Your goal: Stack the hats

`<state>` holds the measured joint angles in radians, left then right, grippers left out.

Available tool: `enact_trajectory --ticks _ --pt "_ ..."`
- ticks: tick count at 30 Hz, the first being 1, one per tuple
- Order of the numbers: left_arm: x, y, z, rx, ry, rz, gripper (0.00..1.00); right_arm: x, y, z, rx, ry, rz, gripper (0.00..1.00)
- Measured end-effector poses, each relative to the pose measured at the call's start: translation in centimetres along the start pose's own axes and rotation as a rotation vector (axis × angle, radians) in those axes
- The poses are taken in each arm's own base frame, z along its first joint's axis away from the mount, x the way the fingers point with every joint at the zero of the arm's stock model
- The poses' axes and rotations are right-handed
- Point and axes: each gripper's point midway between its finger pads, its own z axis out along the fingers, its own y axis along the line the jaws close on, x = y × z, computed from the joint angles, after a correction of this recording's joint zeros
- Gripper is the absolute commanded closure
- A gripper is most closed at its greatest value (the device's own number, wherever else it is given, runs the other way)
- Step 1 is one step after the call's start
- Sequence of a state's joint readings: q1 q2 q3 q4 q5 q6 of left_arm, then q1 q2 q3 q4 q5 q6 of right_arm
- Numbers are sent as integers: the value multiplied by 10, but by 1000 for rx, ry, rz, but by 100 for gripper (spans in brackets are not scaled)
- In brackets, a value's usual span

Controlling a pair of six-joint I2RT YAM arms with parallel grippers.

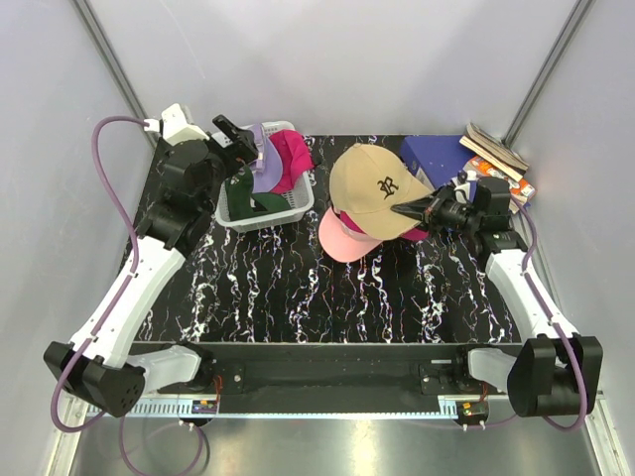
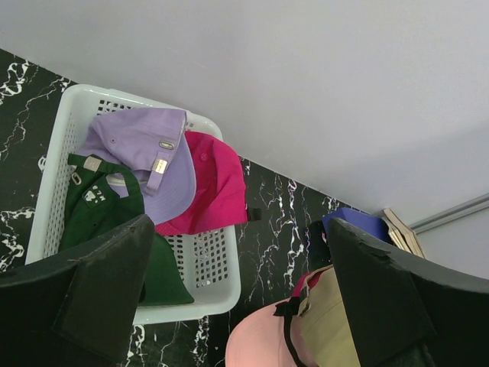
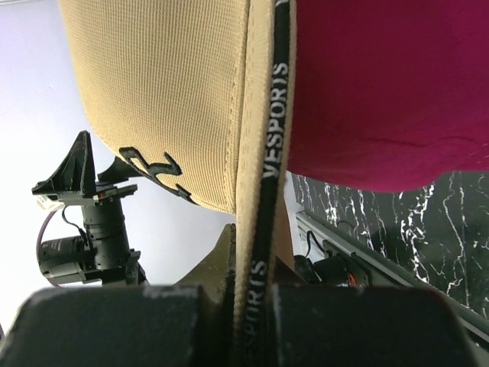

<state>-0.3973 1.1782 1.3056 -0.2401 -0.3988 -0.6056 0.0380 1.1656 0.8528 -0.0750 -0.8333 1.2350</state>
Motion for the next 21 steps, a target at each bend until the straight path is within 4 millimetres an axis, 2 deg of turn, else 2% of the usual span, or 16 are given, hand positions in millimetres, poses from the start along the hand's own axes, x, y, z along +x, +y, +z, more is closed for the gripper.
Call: enact_trajectory --ticks 5,12,21 --pt "-1 3 -5 -2 -5 -1 1 -6 -5 -4 5 -20 -6 100" --pt "-1 3 -5 -3 -5 2 1 -4 -15 -3 17 -4 4 100" --pt "-1 4 -5 -6 -5 10 1 -11 -50 -8 63 -19 103 100"
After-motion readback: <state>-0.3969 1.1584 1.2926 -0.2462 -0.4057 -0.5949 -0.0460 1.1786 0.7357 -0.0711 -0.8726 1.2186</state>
